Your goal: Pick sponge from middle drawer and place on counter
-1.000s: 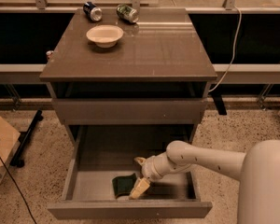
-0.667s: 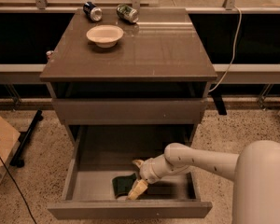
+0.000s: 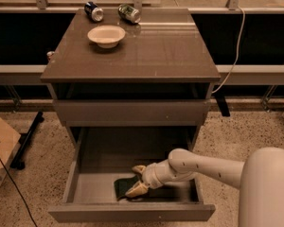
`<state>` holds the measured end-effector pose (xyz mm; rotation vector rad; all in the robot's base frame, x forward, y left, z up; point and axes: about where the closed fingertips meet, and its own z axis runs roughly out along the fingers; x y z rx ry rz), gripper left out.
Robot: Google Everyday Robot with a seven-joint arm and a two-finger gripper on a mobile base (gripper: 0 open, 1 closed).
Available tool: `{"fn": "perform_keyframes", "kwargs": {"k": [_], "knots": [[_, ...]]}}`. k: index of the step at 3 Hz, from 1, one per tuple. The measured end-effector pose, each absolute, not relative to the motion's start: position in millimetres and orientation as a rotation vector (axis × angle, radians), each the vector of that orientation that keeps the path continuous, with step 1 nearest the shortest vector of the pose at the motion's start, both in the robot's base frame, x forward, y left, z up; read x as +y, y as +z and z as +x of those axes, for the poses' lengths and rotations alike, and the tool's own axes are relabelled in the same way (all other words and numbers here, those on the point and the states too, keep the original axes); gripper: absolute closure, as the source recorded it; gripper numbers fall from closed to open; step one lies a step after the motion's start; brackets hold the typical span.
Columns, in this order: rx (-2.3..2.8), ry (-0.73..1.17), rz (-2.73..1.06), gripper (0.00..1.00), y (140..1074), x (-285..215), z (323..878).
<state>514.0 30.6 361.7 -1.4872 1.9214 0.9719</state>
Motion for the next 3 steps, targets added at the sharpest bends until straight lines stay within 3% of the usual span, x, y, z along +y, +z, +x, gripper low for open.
{"fn": "perform_keyframes", "kwargs": {"k": [2,3], "knots": [[1.843,0.931,-1.482,0.88,413,22,516],[1.778,0.924,-1.497,1.0,475,16,527]]}}
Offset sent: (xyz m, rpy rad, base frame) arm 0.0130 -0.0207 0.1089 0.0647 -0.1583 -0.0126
